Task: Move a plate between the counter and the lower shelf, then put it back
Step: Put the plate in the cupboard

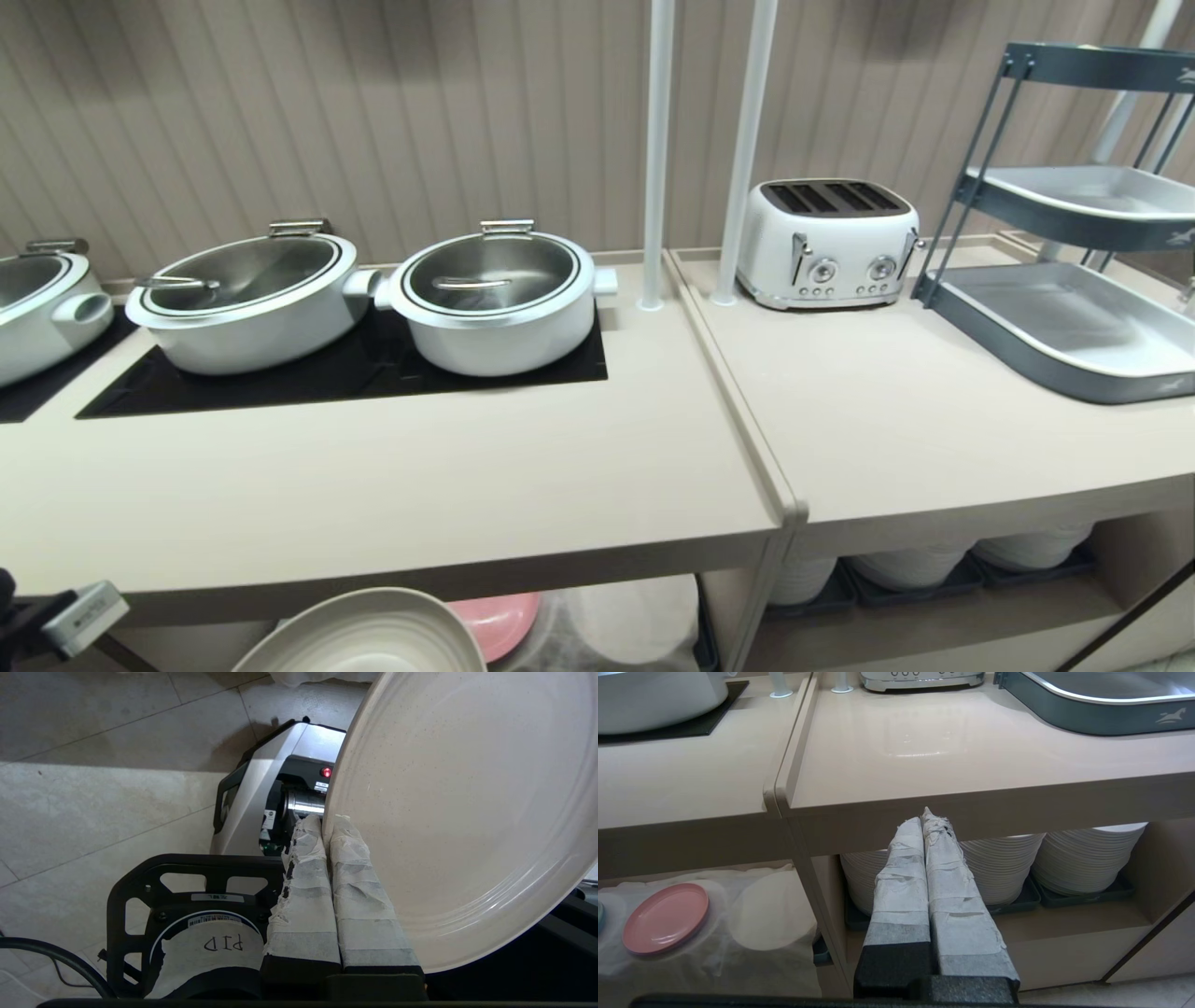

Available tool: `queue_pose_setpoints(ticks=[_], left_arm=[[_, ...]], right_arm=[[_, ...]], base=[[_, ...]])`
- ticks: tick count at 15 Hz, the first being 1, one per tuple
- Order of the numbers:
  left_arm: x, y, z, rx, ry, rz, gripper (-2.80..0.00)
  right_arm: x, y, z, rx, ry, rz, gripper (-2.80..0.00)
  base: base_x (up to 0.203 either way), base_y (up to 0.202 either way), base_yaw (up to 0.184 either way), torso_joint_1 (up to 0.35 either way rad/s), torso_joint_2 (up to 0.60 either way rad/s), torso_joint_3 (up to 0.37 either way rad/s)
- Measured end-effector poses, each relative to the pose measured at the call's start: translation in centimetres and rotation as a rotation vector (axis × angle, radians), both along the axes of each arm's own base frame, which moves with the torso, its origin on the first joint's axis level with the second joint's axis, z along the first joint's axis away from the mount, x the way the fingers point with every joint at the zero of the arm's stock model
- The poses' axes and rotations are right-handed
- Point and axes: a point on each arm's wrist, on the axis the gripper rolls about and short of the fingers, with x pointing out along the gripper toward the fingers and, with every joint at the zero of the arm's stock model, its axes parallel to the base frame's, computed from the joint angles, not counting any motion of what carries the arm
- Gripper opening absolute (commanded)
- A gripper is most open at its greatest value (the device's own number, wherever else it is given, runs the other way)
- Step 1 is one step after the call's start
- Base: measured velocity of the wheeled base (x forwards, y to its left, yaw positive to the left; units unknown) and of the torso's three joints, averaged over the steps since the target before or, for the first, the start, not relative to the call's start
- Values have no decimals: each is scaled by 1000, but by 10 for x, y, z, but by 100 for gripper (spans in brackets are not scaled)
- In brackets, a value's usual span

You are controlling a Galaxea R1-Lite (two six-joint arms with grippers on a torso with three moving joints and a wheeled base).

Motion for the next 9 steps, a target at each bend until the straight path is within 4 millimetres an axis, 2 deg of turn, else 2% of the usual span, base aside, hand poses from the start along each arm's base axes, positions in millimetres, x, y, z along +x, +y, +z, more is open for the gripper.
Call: queue_pose_setpoints(ticks=[9], left_arm=[[-1, 0, -1, -1, 5, 0, -280]], right_arm=[[0, 0, 0, 1, 0, 0, -280]], base=[[0, 0, 0, -147, 311, 161]])
